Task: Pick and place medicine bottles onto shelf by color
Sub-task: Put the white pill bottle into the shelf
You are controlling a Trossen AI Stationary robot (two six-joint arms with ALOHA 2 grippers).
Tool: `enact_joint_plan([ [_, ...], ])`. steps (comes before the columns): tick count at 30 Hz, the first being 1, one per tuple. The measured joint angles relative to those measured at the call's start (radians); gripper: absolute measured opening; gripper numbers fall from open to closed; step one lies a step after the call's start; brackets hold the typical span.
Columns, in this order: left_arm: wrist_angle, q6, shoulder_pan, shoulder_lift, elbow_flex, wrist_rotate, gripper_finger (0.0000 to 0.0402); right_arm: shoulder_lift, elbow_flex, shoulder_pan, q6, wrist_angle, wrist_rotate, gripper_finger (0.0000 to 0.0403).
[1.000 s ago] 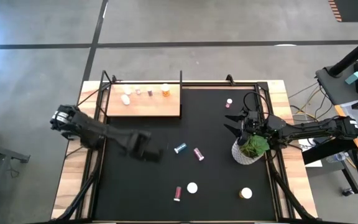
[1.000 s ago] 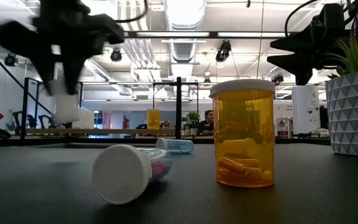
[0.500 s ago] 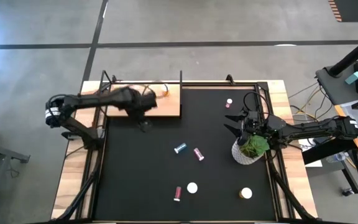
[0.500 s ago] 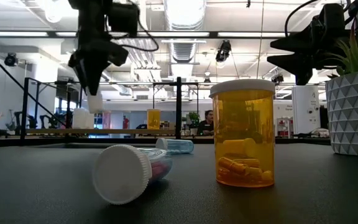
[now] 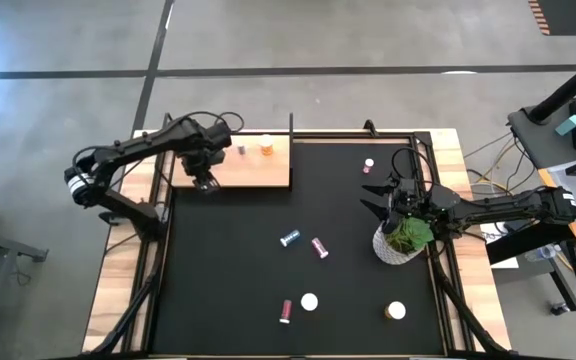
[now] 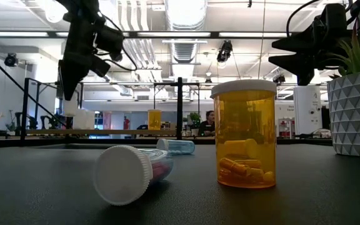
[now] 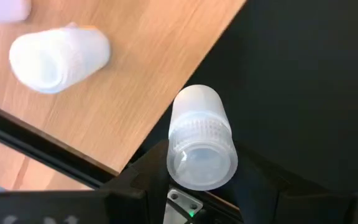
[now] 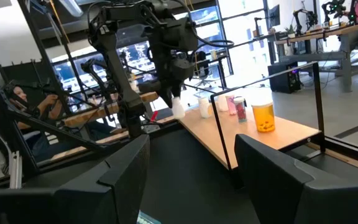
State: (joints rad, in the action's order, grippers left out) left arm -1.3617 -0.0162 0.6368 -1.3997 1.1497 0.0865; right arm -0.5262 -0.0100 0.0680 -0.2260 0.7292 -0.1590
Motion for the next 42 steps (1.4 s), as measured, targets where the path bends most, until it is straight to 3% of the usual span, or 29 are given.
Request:
enact_joint_plan([
  [5, 0.036, 0.003, 0.024, 0.0, -0.008, 0.052, 0.0128, 0.0, 0.0, 0.0, 0.0, 0.0, 0.0, 0.0226],
  [18, 0.105, 0.0, 0.075, -0.003, -0.072, 0.054, 0.0128, 0.0, 0.0, 0.0, 0.0, 0.0, 0.0, 0.0226],
  [27, 0.153, -0.144, 0.101, -0.004, -0.095, 0.054, 0.0128, 0.0, 0.0, 0.0, -0.001, 0.0, 0.0, 0.0226],
  [42, 0.159, -0.211, 0.115, -0.004, -0.125, 0.058, 0.0128, 0.0, 0.0, 0.0, 0.0, 0.0, 0.0, 0.0226],
])
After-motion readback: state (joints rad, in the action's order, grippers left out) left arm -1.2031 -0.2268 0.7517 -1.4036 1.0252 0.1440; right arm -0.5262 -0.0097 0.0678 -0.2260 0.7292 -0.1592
